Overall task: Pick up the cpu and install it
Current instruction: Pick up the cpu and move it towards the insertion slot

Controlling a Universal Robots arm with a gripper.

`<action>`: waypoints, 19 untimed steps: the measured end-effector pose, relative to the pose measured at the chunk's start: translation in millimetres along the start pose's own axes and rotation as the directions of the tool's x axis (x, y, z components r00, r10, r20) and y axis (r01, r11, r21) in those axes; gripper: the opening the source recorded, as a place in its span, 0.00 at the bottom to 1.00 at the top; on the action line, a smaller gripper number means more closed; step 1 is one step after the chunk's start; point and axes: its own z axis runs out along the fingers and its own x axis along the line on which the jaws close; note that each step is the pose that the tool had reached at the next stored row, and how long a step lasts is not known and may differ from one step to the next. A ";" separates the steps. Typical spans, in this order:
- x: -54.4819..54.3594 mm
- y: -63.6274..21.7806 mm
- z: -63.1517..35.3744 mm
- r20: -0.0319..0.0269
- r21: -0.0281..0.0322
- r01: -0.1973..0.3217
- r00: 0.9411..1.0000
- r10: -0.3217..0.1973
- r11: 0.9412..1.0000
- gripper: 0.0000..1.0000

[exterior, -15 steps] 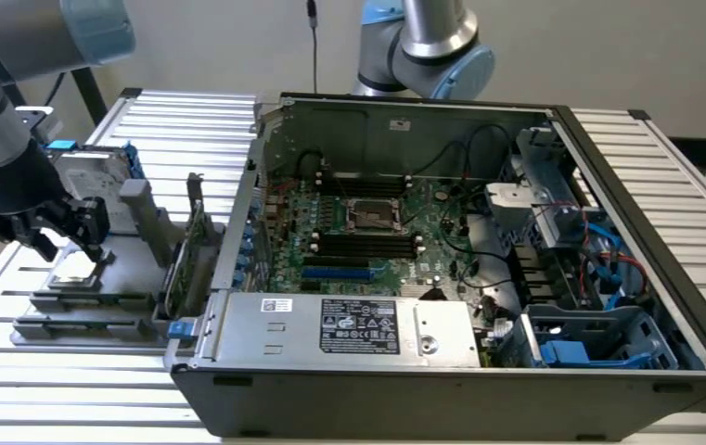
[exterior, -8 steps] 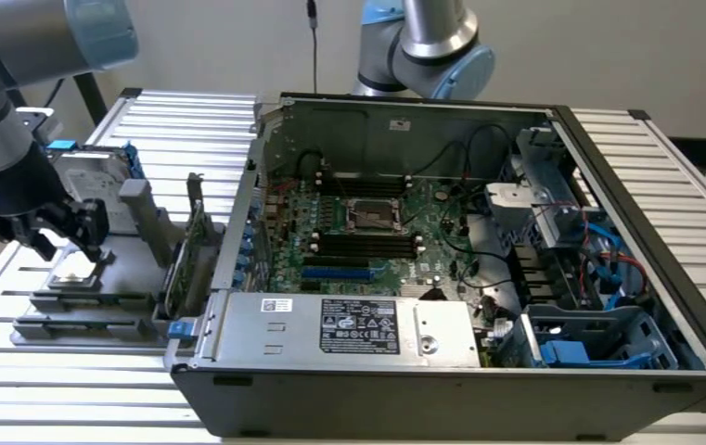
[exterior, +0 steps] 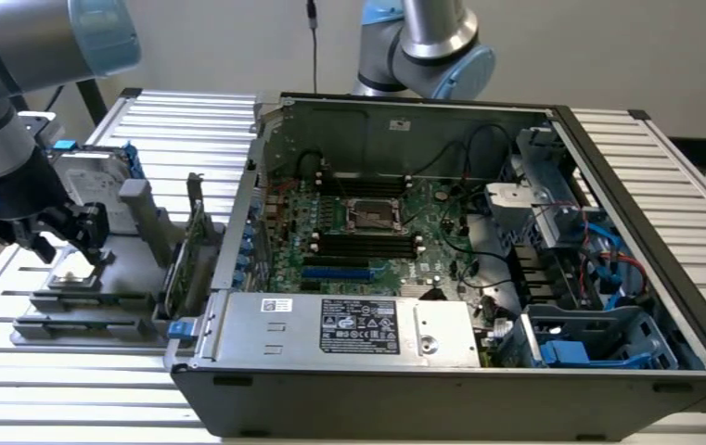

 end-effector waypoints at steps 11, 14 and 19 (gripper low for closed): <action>0.2 -0.6 8.3 -0.007 -0.001 -0.001 1.000 0.001 1.000 0.61; 0.5 -0.6 9.4 -0.007 -0.001 -0.002 1.000 0.002 1.000 0.61; 1.3 -0.7 12.0 -0.006 -0.001 -0.004 1.000 0.004 1.000 0.61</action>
